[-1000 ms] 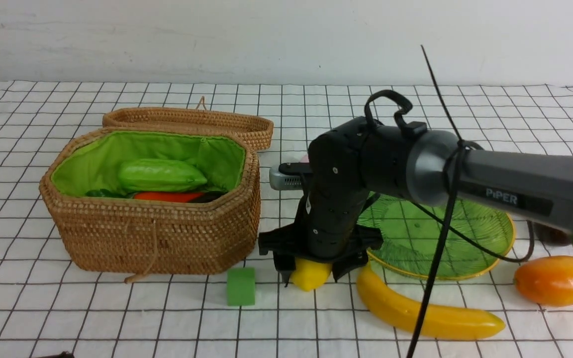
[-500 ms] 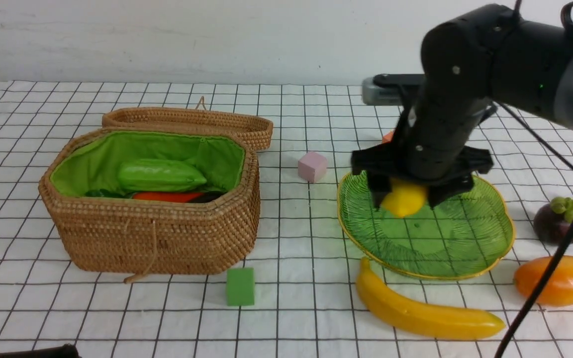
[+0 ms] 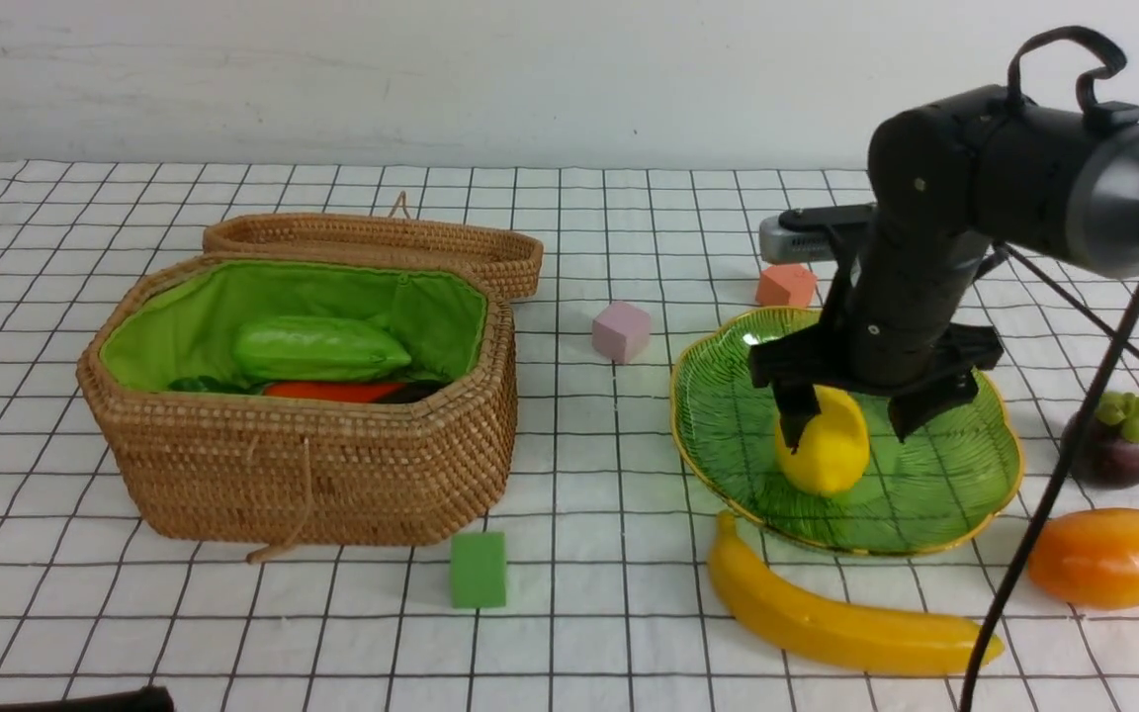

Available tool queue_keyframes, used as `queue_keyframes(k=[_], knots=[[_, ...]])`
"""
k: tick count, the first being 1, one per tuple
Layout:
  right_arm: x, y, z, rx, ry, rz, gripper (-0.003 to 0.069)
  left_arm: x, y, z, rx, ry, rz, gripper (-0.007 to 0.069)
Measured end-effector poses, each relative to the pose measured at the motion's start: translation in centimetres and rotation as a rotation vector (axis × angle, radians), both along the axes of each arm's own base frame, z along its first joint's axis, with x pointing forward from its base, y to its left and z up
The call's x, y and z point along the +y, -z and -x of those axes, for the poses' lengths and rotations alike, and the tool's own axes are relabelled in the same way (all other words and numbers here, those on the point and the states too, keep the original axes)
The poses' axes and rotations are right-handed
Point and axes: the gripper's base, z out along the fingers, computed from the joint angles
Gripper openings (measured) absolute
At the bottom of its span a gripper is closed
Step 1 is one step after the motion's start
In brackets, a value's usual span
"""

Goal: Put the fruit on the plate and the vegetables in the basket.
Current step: Use the right arm to grab a lemon and put it into the right plate, then use the right arm to grab a banana and put it into the right plate

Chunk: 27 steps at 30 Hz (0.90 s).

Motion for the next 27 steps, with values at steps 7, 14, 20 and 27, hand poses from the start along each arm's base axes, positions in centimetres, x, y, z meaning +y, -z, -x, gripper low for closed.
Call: queue_keyframes(k=[7, 14, 20, 27], knots=[[-0.2, -5.3, 4.1, -0.011, -0.173, 0.028, 0.0578, 0.0, 0.0, 0.0, -0.001, 0.0, -0.003, -0.0006], [0.3, -1.9, 12.8, 0.016, -0.55, 0.099, 0.0478, -0.1, 0.2, 0.1, 0.013, 0.016, -0.015, -0.0006], [-0.5, 1.8, 15.3, -0.059, -0.782, 0.141, 0.0476, -0.1, 0.2, 0.2, 0.017, 0.022, -0.02, -0.0006], [-0.1, 4.2, 14.3, -0.116, -0.853, 0.178, 0.0476, -0.1, 0.3, 0.2, 0.022, 0.027, -0.024, -0.0006]])
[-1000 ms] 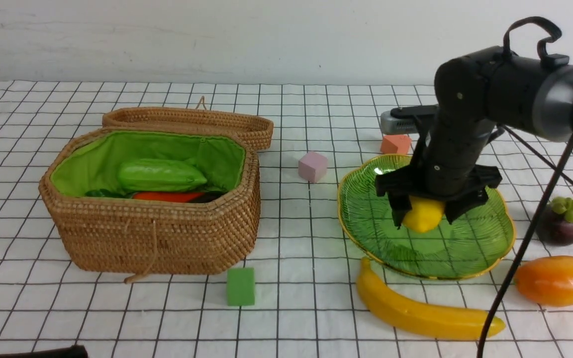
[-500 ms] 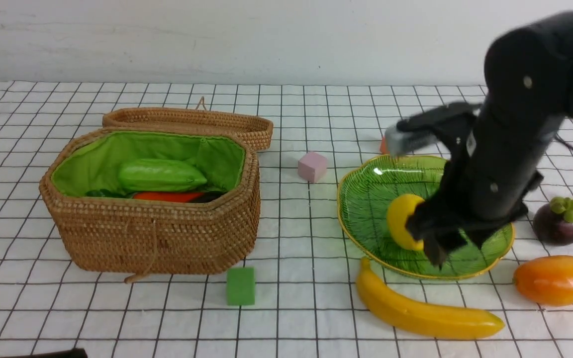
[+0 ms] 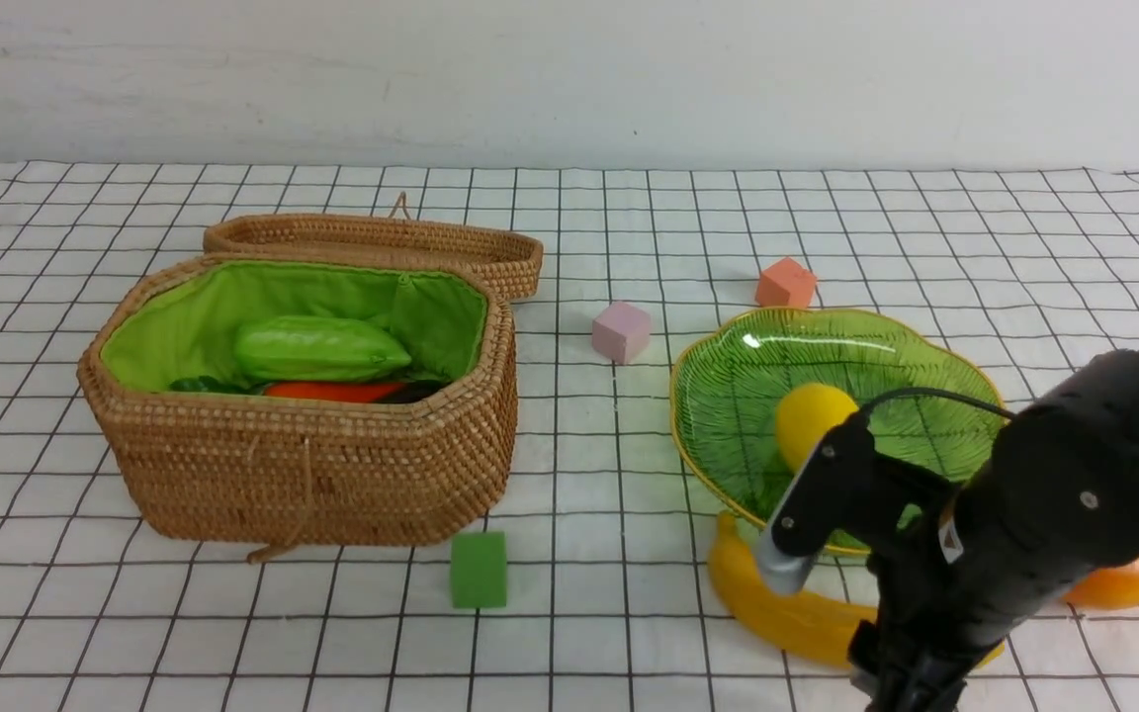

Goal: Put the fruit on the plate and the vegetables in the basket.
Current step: Use the right arm to grab a banana and put it into the right plate

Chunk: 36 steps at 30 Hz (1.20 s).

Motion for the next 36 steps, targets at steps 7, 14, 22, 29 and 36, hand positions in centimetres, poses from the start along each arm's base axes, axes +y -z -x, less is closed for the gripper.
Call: queue_keyframes(k=[7, 14, 22, 29, 36], knots=[[0.6, 2.7, -1.2, 0.002, -0.043, 0.031, 0.0465, 0.0, 0.1, 0.1, 0.006, 0.008, -0.006, -0.0006], [0.6, 3.6, -1.1, 0.047, -0.04, 0.045, 0.0345, -0.1, 0.2, 0.2, 0.018, 0.022, -0.018, -0.0006], [1.4, 1.0, 0.8, 0.064, -0.121, -0.002, 0.0344, -0.1, 0.3, 0.2, 0.021, 0.025, -0.021, -0.0001], [2.3, -4.8, 2.8, -0.048, -0.247, -0.101, 0.0343, -0.1, 0.3, 0.2, 0.02, 0.024, -0.021, 0.0004], [1.2, -7.8, -2.6, -0.204, 0.192, -0.361, 0.0343, -0.1, 0.2, 0.1, 0.014, 0.016, -0.016, 0.0006]])
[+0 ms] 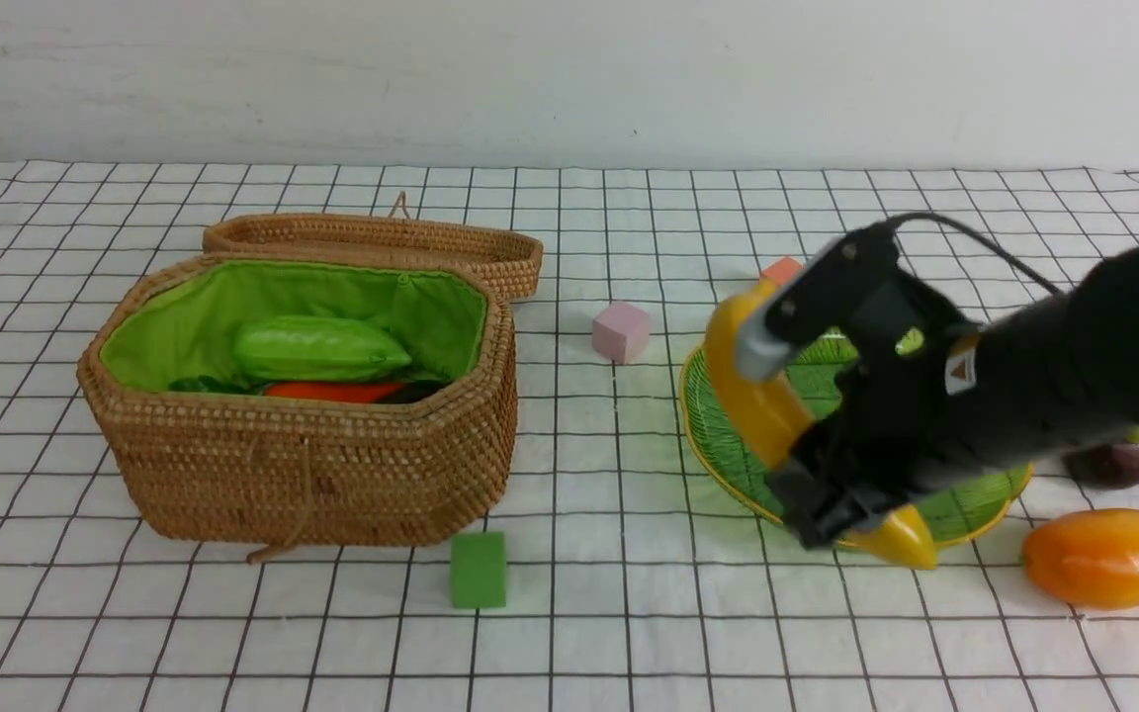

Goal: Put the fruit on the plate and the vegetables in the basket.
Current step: Use the right arm to grab a banana and put it into the right plate

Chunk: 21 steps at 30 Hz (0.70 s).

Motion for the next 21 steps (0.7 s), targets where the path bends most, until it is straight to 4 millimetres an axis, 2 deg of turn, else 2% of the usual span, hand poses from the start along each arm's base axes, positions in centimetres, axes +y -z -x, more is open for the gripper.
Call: queue_keyframes(k=[1, 3, 5, 6, 8, 12, 14, 15, 18, 20, 21], knots=[[-0.2, 0.5, -1.8, 0.029, 0.108, -0.059, 0.0343, 0.0, 0.0, 0.0, -0.003, -0.004, 0.003, 0.0007], [-0.5, 1.5, -4.2, 0.07, 0.232, -0.121, 0.0343, 0.0, -0.1, -0.1, -0.006, -0.007, 0.005, 0.0007], [-0.5, 2.9, -6.2, 0.106, 0.303, -0.144, 0.0343, 0.0, -0.1, -0.1, -0.006, -0.007, 0.005, 0.0008], [-0.5, 2.8, -6.3, 0.104, 0.308, -0.149, 0.0343, 0.0, -0.1, -0.1, -0.006, -0.007, 0.005, 0.0008], [-0.3, 4.4, -8.2, 0.141, 0.359, -0.158, 0.0343, 0.0, 0.0, 0.0, -0.003, -0.004, 0.003, 0.0008], [0.1, 5.6, -9.4, 0.162, 0.374, -0.158, 0.0344, 0.0, 0.0, 0.0, 0.0, 0.0, 0.0, 0.0008], [0.3, 5.8, -9.9, 0.167, 0.381, -0.173, 0.0417, 0.0, 0.0, 0.0, 0.0, 0.0, 0.0, 0.0008], [0.4, 5.8, -9.9, 0.169, 0.382, -0.174, 0.0426, 0.0, 0.0, 0.0, 0.0, 0.0, 0.0, 0.0008], [0.5, 4.7, -9.9, 0.168, 0.382, -0.193, 0.0567, 0.0, 0.0, 0.0, 0.002, 0.003, -0.002, 0.0008], [0.4, 3.5, -9.6, 0.175, 0.374, -0.195, 0.0614, 0.0, 0.0, 0.0, 0.003, 0.003, -0.002, 0.0008], [0.2, 2.2, -9.0, 0.174, 0.363, -0.192, 0.0627, 0.0, 0.0, 0.0, 0.003, 0.003, -0.002, 0.0008]])
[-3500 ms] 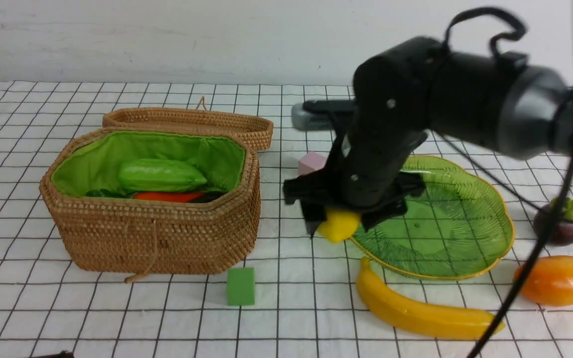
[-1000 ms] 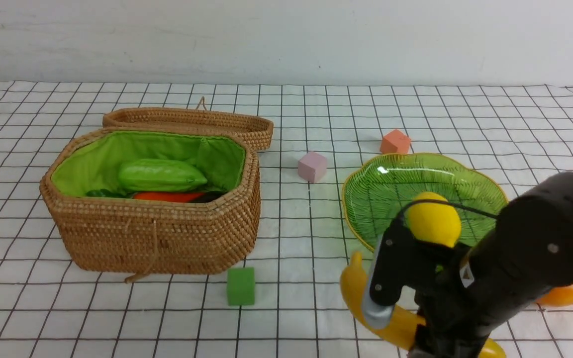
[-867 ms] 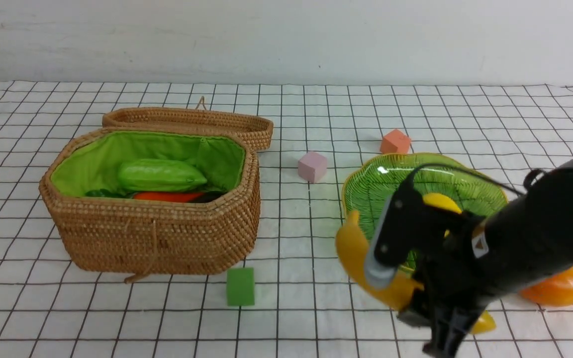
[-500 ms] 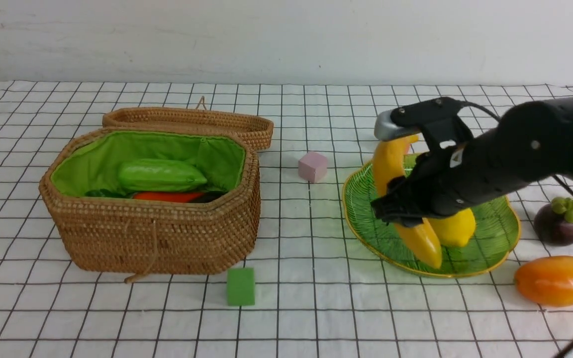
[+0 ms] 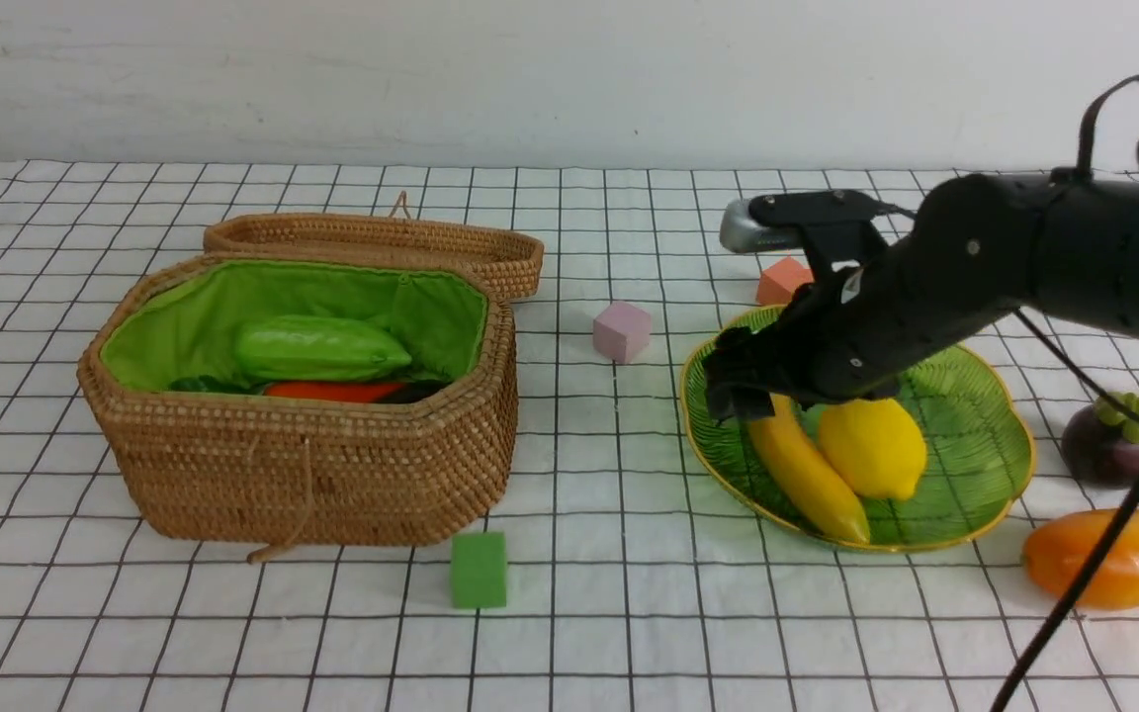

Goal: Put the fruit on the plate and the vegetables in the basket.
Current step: Use the right arm to grab a banana and put it into the right plate, then use the right arm to grab a mango and put it into the right plate

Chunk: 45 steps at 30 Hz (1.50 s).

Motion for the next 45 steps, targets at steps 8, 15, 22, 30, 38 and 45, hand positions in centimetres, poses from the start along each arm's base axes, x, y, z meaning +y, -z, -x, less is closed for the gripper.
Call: queue_keyframes(k=[8, 15, 22, 30, 38, 45], knots=[[-5.0, -6.4, 5.6, 0.03, -0.048, 0.239, 0.0461, 0.1, -0.5, -0.4, -0.033, -0.043, 0.051, 0.0008], [-12.3, -3.9, 9.8, 0.127, 0.09, 0.365, 0.0395, 0.1, -0.6, -0.4, -0.029, -0.041, 0.064, 0.0003], [-14.4, -1.9, 9.0, 0.09, -0.167, 0.459, 0.0492, 0.1, -0.8, -0.5, -0.039, -0.056, 0.082, 0.0003], [-14.4, 1.1, 7.6, 0.096, -0.614, 0.639, 0.0624, 0.1, -0.8, -0.4, -0.036, -0.052, 0.083, 0.0003], [-15.0, 5.1, 5.3, 0.151, -0.706, 0.731, 0.0627, 0.1, -0.6, -0.3, -0.024, -0.036, 0.071, 0.0005], [-15.0, 7.4, 3.9, 0.162, -0.71, 0.737, 0.0582, 0.1, -0.6, -0.3, -0.024, -0.036, 0.071, 0.0008]])
